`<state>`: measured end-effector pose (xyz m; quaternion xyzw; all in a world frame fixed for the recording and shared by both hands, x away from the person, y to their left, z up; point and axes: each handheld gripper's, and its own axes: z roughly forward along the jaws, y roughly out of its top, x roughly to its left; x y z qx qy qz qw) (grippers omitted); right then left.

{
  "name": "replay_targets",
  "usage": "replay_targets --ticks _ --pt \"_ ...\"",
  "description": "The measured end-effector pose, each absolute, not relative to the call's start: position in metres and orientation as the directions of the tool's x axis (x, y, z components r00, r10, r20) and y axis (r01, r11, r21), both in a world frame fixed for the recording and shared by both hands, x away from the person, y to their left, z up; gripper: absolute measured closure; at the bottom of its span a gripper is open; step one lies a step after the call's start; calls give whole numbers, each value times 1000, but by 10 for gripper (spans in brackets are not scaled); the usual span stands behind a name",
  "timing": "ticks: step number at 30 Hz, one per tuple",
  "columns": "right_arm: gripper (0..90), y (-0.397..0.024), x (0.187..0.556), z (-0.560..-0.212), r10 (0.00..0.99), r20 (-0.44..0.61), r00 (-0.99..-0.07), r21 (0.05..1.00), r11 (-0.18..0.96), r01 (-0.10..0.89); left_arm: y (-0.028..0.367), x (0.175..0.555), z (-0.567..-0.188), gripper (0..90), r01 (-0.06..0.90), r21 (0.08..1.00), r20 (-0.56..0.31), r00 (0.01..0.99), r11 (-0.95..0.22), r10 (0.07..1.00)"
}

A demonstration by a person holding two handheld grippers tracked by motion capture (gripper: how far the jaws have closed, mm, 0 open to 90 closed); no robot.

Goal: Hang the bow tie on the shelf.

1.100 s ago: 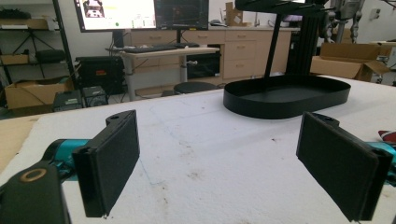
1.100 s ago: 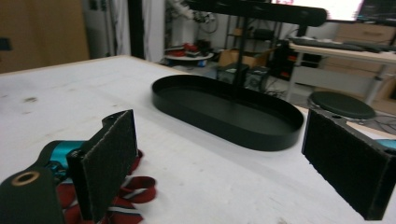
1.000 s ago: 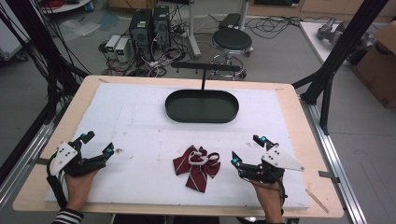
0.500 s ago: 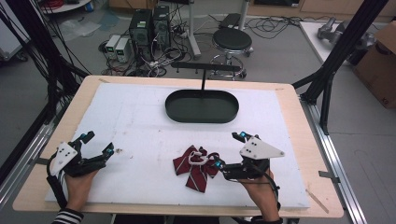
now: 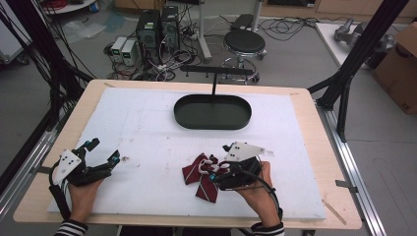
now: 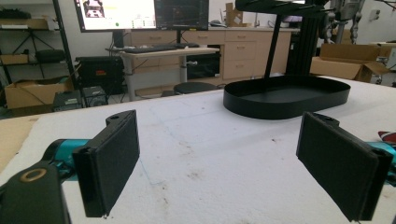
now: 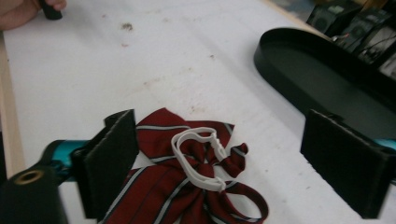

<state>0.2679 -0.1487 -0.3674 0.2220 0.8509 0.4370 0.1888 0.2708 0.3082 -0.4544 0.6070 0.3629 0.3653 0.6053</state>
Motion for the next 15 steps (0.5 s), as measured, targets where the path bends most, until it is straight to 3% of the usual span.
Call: replay_targets --ticks 11,15 --pt "161 -130 275 -375 490 -94 -867 787 570 236 308 271 -454 138 1 1000 3 471 -4 882" --pt "220 -126 279 -378 468 -97 -878 777 588 227 309 271 -454 137 2 1000 3 469 -4 883"
